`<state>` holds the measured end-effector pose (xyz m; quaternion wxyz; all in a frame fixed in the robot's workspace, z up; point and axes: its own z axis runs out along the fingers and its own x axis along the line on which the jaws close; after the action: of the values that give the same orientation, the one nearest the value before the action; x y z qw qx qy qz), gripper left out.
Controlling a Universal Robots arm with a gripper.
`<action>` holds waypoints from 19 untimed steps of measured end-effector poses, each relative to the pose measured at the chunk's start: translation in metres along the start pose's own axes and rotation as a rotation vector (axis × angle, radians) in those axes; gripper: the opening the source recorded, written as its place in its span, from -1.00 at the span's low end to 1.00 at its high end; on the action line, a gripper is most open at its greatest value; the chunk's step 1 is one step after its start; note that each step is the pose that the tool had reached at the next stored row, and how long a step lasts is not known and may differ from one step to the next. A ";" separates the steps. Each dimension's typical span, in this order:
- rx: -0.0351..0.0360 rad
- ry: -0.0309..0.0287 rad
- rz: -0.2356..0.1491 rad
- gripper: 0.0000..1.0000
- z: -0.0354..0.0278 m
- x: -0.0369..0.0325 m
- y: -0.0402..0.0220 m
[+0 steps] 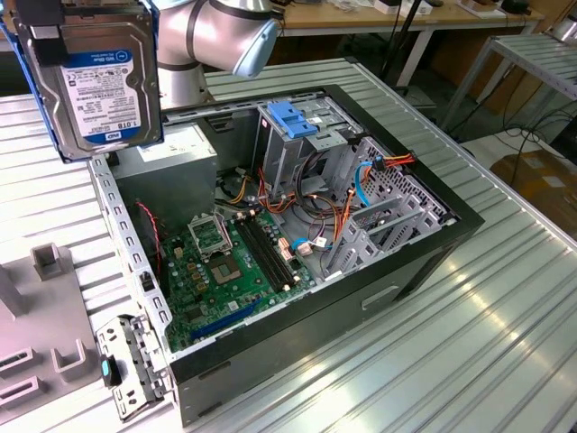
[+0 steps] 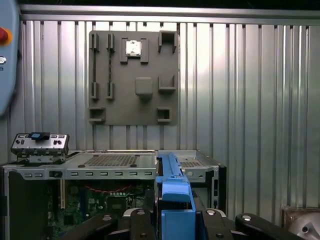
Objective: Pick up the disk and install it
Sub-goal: 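Reach for the disk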
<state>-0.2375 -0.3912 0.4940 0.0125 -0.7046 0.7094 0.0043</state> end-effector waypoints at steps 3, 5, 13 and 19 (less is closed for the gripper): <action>0.0001 -0.0001 0.000 -0.26 0.0000 0.0024 -0.0035; 0.0001 -0.0001 0.000 -0.26 0.0000 0.0042 -0.0055; 0.0000 0.0000 0.000 -0.26 0.0001 0.0098 -0.0198; 0.0000 0.0000 0.000 -0.26 0.0003 0.0115 -0.0384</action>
<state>-0.1992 -0.4029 0.4938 0.0125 -0.7046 0.7095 0.0043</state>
